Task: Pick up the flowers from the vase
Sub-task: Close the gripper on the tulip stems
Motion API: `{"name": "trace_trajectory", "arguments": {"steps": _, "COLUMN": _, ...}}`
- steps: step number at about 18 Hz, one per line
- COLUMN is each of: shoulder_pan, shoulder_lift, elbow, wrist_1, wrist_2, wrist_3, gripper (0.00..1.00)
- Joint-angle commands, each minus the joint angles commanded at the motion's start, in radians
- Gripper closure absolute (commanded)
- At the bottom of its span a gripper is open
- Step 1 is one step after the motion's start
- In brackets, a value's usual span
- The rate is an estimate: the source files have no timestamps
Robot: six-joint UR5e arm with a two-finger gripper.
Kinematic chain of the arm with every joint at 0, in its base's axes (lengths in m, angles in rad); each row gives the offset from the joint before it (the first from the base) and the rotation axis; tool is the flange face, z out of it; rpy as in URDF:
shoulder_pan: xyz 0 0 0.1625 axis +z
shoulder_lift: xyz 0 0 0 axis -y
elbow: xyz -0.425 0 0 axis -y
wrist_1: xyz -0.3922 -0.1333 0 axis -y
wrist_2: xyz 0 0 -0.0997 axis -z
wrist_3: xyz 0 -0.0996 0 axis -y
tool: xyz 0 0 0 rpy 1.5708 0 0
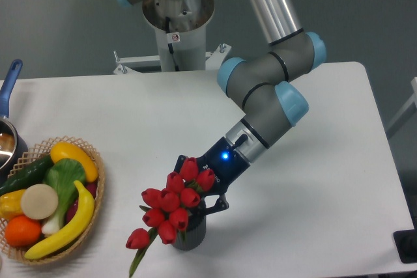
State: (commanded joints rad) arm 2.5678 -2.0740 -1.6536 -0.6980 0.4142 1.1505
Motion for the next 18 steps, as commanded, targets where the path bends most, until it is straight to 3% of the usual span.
{"name": "trace_trajectory", "arguments": {"steps": 7, "shoulder_pan": 0.017, "shoulder_lift": 0.044, "elbow": 0.014, "wrist_1": 0.0, "wrist_2": -0.003, "wrist_3": -0.089, "gripper": 1.0}}
{"name": "trace_trajectory", "arguments": {"steps": 14, "shoulder_pan": 0.015, "shoulder_lift": 0.06, "elbow": 0.103, "wrist_1": 0.0, "wrist_2": -0.017, "wrist_3": -0.297, "gripper": 1.0}}
{"name": "trace_trajectory", "arguments": {"steps": 18, "shoulder_pan": 0.017, "shoulder_lift": 0.072, "elbow": 0.11, "wrist_1": 0.0, "wrist_2": -0.018, "wrist_3": -0.324, "gripper": 1.0}}
